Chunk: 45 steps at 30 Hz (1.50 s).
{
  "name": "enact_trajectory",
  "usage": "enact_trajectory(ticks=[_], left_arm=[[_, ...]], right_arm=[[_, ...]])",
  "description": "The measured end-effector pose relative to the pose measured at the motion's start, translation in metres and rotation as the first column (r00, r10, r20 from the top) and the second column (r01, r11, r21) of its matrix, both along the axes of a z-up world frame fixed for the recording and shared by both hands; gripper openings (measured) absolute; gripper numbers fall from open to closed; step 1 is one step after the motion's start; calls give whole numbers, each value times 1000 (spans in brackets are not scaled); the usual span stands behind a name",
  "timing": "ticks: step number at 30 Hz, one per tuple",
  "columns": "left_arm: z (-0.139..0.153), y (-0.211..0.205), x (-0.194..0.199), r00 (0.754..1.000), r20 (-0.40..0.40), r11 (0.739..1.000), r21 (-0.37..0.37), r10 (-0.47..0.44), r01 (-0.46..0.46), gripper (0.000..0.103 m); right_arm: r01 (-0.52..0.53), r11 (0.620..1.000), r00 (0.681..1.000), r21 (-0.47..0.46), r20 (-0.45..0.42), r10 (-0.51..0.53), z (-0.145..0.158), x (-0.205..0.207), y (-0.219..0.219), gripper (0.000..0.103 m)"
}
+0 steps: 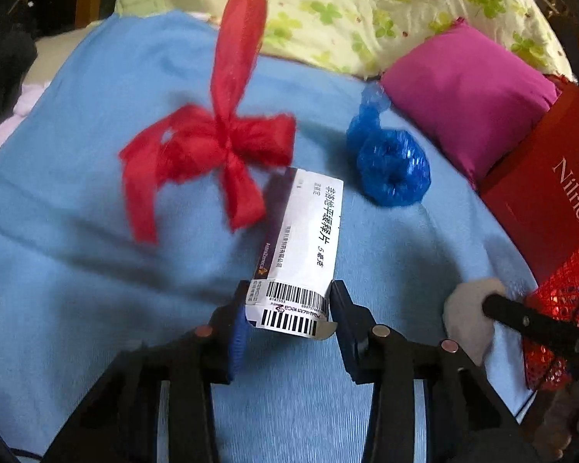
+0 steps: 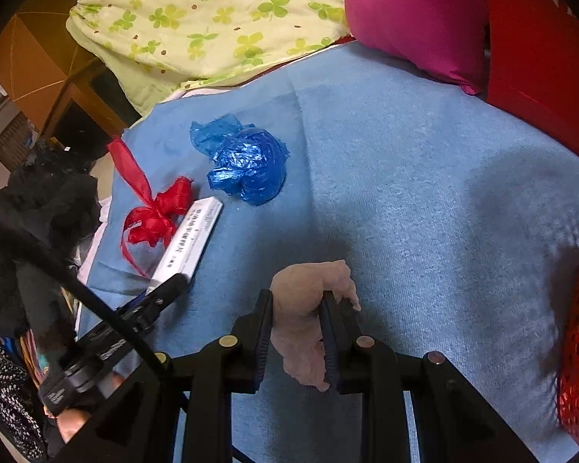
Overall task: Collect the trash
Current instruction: 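Grasp the white medicine box with left tool while right tool grasps white tissue, then lift both held items and carry them toward the red mesh basket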
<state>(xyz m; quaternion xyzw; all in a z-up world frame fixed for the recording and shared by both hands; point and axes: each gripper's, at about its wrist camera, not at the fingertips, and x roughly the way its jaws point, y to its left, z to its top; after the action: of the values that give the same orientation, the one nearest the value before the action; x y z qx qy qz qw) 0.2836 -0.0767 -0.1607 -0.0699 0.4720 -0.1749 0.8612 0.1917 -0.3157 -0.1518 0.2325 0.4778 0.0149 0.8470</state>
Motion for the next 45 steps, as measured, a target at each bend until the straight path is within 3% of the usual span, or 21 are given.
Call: enact_trajectory(ticks=[7,9,11,19,22,24,27,31,33,34,36,45], left_arm=[[0,9,-30,999,-39,1000,22,-21,21,44],[0,15,-27,999,-50,1000,7,7,-7,51],[2,19,-22,999,-35,999,-21,24,-24,66],[0,8,-14,999,49,998,61,-22,19,70],[-5,-4,-11,998,51,995,91,-34,29,70],[-8,-2,-8,999,38,995,95,-24,20,70],[-15,0,-1,1000,15,997,78,0,-2,70],[-15,5,-2,1000,15,997,70,8,-9,68],[-15,5,-3,1000,20,997,80,6,-8,61],[-15,3,-2,1000,24,996,85,6,-8,54],[-14,6,-2,1000,30,997,75,7,-9,51],[6,11,-17,994,111,998,57,19,-25,49]], right_arm=[[-6,1000,1000,-5,-13,6,-1,2,2,27],[-7,1000,1000,-2,-17,7,-1,3,4,28],[-8,1000,1000,0,-19,8,-1,4,4,28],[9,999,1000,50,-23,-8,0,4,-2,30],[5,999,1000,52,-24,-4,-1,3,-1,39],[11,999,1000,52,-19,-10,0,2,-2,63],[14,1000,1000,23,11,-14,3,1,1,63],[12,999,1000,-46,-14,-13,-3,6,5,60],[-17,999,998,-43,-57,14,-13,11,9,41],[-30,999,997,-37,-74,28,-17,13,11,37],[-39,998,997,-42,-67,36,-19,12,13,30],[-59,991,997,-122,49,66,10,-4,21,28]])
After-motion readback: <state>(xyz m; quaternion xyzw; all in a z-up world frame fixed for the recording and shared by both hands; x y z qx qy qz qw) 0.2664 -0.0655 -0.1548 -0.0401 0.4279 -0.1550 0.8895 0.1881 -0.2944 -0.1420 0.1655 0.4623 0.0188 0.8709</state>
